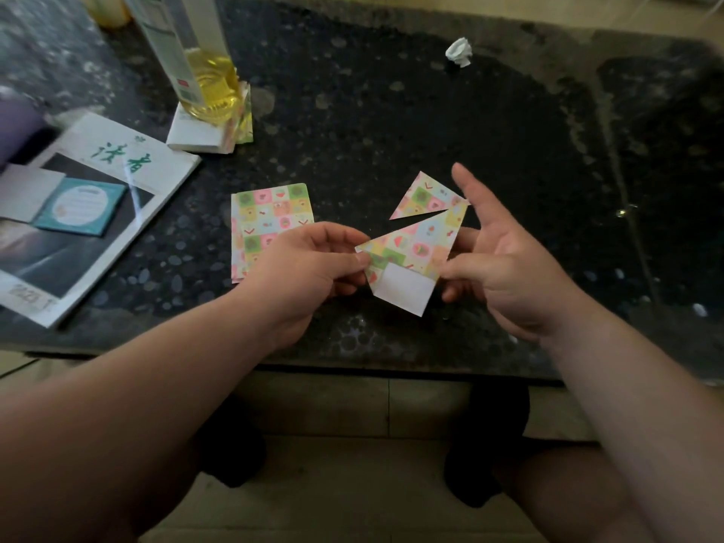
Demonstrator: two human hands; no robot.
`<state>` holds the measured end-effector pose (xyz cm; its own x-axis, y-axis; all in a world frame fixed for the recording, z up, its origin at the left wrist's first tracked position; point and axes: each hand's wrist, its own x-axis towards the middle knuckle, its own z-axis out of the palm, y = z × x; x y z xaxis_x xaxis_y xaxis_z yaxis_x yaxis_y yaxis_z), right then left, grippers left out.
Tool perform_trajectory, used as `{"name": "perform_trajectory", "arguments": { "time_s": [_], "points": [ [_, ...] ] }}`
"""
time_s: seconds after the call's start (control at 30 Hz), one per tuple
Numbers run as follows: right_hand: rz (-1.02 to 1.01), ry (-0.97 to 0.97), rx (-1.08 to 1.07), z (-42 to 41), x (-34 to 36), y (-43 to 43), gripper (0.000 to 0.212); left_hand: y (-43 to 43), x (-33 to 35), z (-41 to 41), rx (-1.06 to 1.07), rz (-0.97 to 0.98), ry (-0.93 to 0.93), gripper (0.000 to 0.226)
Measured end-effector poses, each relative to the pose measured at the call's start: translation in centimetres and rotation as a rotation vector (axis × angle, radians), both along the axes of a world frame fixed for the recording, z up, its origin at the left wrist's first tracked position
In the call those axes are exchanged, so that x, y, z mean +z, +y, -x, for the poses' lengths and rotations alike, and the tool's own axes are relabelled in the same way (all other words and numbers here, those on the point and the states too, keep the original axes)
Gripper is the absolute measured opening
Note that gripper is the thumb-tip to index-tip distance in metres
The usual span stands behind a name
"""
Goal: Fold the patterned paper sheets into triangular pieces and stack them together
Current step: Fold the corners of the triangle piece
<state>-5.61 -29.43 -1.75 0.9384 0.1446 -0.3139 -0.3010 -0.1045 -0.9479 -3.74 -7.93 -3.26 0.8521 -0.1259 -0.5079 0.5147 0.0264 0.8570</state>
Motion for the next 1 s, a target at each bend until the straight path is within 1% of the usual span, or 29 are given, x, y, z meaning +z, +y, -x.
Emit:
{"name": "perform_trajectory", "arguments": {
  "time_s": [0.13,0.27,0.37,0.53,0.73,0.8,0.87,1.0],
  "points": [
    [0.033,-0.066,0.106,0.1,-0.2,-0.3,0.110,0.0,-0.1,-0.2,0.042,-0.005,0.038,0.015],
    [0.039,-0.069,0.153,0.4,0.2,-0.1,0.109,0.0,-0.3,-0.2,0.063,0.011,0.054,0.016],
    [0.010,-0.052,0.114,0.4,0.3,-0.2,0.108,0.0,-0.3,-0.1,0.062,0.053,0.057,0.020],
    [-0.019,-0.022,-0.005,0.3,0.4,0.0,0.105,-0.1,0.0,-0.1,0.094,0.085,0.084,0.018],
    [0.096,-0.032,-0.123,0.0,-0.1,0.1,0.099,-0.1,0.2,-0.1,0.140,0.116,0.116,0.010],
    [0.126,-0.044,-0.142,-0.1,-0.3,0.1,0.092,-0.1,0.2,-0.1,0.156,0.104,0.137,0.008],
    [0.177,-0.049,-0.137,-0.1,-0.5,0.1,0.077,-0.1,0.2,-0.1,0.172,0.107,0.160,0.007],
    [0.208,-0.022,-0.117,-0.1,-1.0,0.4,0.029,-0.1,0.3,0.0,0.164,0.158,0.209,0.007]
  ]
}}
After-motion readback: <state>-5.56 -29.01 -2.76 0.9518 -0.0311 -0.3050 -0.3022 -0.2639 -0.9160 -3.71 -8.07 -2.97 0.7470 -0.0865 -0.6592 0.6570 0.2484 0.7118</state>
